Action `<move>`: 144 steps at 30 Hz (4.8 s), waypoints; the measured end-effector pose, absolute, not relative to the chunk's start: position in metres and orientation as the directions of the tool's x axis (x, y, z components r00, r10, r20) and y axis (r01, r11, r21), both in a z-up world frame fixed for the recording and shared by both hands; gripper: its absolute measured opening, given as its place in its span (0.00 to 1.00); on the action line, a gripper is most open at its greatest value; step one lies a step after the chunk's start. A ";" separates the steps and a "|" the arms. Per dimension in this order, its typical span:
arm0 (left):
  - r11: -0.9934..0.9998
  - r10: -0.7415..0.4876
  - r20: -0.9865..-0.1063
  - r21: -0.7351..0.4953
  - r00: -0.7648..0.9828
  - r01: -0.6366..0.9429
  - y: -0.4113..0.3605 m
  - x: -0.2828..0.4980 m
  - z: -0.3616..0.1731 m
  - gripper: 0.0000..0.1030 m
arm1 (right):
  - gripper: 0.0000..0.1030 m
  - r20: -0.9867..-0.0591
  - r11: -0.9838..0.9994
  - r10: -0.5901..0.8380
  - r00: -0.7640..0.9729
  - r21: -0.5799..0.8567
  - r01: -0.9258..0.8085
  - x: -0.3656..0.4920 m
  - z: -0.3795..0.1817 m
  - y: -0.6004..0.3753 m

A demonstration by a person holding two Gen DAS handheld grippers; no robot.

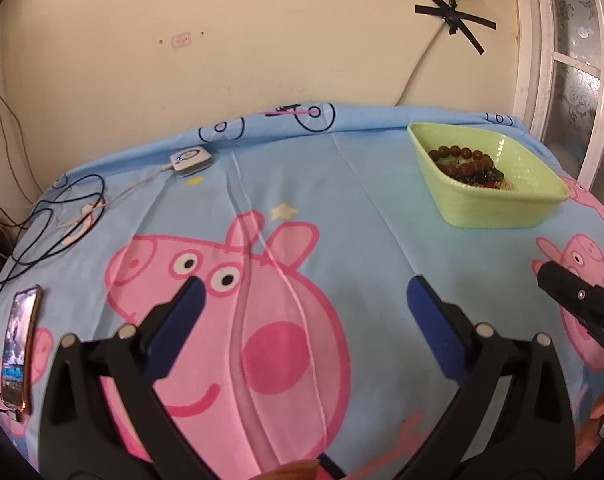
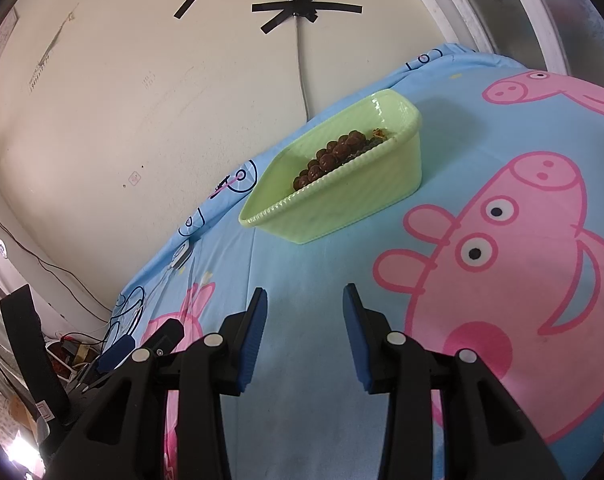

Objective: Organize jewelry

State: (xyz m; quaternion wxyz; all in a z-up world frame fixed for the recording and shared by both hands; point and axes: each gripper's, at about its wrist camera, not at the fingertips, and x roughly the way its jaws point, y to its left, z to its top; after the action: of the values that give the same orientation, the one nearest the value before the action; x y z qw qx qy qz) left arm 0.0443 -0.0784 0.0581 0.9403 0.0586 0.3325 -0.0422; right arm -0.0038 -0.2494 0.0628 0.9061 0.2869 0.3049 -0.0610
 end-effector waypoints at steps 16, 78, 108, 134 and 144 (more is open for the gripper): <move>0.992 -0.076 -0.670 0.027 0.738 0.126 -0.069 0.051 0.054 0.94 | 0.14 -0.587 0.827 0.062 0.807 0.483 0.288 -0.004 0.063 -0.248; 0.989 -0.070 -0.676 0.049 0.733 0.140 -0.072 0.051 0.052 0.94 | 0.15 -0.589 0.825 0.062 0.806 0.485 0.291 -0.004 0.062 -0.248; 0.989 -0.069 -0.677 0.051 0.732 0.140 -0.073 0.051 0.052 0.94 | 0.15 -0.589 0.823 0.060 0.806 0.486 0.294 -0.004 0.062 -0.246; 0.988 -0.072 -0.679 0.052 0.731 0.146 -0.073 0.052 0.053 0.94 | 0.15 -0.589 0.823 0.061 0.806 0.486 0.293 -0.003 0.063 -0.247; 0.988 -0.074 -0.682 0.047 0.728 0.144 -0.072 0.052 0.052 0.94 | 0.15 -0.589 0.823 0.061 0.806 0.486 0.294 -0.003 0.062 -0.247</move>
State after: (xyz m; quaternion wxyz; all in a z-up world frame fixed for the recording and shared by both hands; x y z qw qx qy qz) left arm 0.0522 -0.0718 0.0516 0.9282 0.0482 0.3643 -0.0586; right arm -0.0030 -0.2466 0.0623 0.9047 0.2905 0.3050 -0.0643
